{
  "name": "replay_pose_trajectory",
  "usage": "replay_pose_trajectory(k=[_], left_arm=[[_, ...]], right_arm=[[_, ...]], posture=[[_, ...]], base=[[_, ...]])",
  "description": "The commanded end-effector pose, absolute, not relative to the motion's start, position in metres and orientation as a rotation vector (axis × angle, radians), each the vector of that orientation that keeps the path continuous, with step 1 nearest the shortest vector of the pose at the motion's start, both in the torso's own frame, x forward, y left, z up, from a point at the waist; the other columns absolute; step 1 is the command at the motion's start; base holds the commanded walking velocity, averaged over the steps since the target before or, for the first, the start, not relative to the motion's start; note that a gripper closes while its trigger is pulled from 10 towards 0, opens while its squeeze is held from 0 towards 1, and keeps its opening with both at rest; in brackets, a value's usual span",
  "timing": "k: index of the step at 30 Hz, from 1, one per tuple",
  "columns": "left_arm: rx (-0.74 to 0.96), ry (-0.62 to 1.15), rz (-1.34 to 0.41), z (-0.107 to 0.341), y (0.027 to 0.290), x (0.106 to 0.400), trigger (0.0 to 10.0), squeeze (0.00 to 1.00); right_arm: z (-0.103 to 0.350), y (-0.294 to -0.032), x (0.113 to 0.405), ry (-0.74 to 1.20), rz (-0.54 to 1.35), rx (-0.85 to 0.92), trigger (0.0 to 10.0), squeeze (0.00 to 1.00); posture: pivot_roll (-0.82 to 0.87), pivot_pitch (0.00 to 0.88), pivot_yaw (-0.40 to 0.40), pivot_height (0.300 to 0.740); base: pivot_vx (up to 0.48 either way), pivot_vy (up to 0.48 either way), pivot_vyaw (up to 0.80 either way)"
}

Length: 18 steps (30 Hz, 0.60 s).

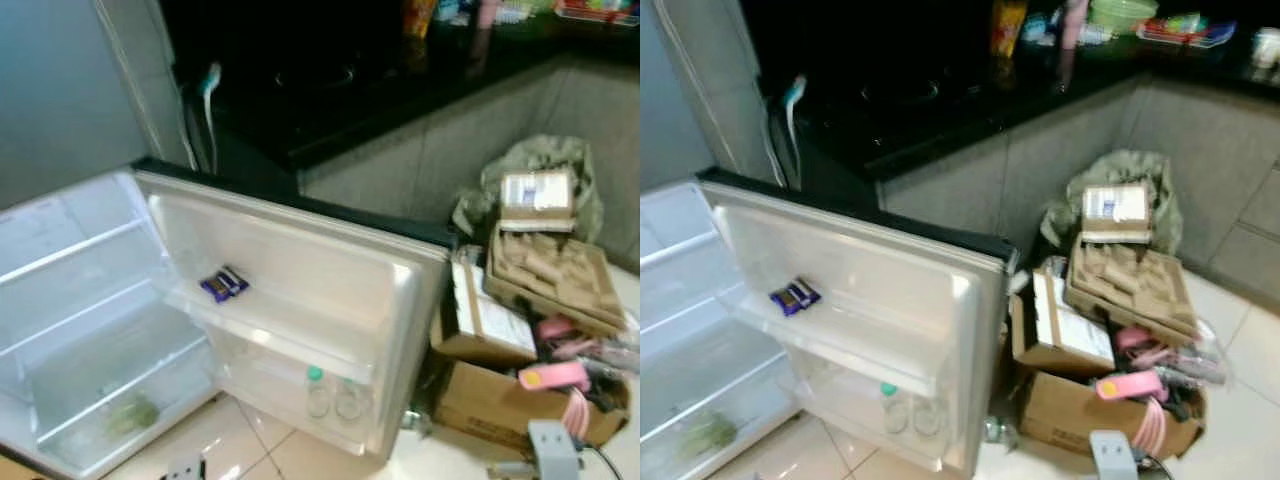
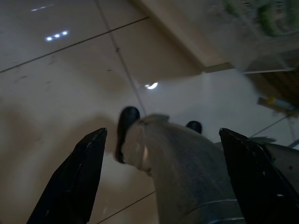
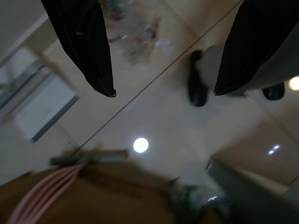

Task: Restocking fridge

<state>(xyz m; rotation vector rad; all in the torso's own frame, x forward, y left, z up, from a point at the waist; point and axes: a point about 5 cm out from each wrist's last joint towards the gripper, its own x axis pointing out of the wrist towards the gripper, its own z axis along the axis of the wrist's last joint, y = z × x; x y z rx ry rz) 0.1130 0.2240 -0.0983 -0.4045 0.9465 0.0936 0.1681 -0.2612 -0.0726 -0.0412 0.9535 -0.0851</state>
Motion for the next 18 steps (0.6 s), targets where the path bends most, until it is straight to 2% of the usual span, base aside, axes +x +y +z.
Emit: replay_pose_trajectory(k=[1, 3, 5, 10, 11, 18], left_arm=[[-0.386, 0.965, 0.102, -0.099, 0.227, 0.11, 10.0, 0.0], [-0.386, 0.967, 0.103, -0.099, 0.227, 0.11, 10.0, 0.0], [-0.392, 0.968, 0.111, -0.099, 0.228, 0.109, 10.0, 0.0], [-0.389, 0.967, 0.111, -0.099, 0.228, 0.109, 10.0, 0.0], [-0.387, 0.968, 0.109, -0.099, 0.229, 0.109, 10.0, 0.0], [-0.386, 0.973, 0.101, -0.099, 0.227, 0.108, 10.0, 0.0]], right_arm=[[-0.07, -0.258, 0.175, 0.918, -0.075, -0.019, 10.0, 0.0], [-0.067, -0.257, 0.181, 0.89, -0.069, -0.007, 10.0, 0.0], [-0.051, -0.254, 0.207, 0.765, -0.037, 0.053, 10.0, 0.0], [-0.034, -0.253, 0.232, 0.643, -0.017, 0.125, 10.0, 0.0], [-0.02, -0.253, 0.248, 0.562, 0.01, 0.173, 10.0, 0.0], [0.014, -0.244, 0.283, 0.366, 0.151, 0.341, 10.0, 0.0]], posture=[[-0.07, 0.0, -0.013, 0.74], [-0.07, 0.0, -0.014, 0.74], [-0.08, 0.0, -0.011, 0.74], [-0.07, 0.0, -0.013, 0.74], [-0.07, 0.0, -0.013, 0.74], [-0.07, 0.0, -0.014, 0.74]], base=[[0.0, 0.0, 0.0], [0.0, 0.0, 0.0], [0.0, 0.0, 0.0], [0.0, 0.0, 0.0], [0.0, 0.0, 0.0], [0.0, 0.0, 0.0]])
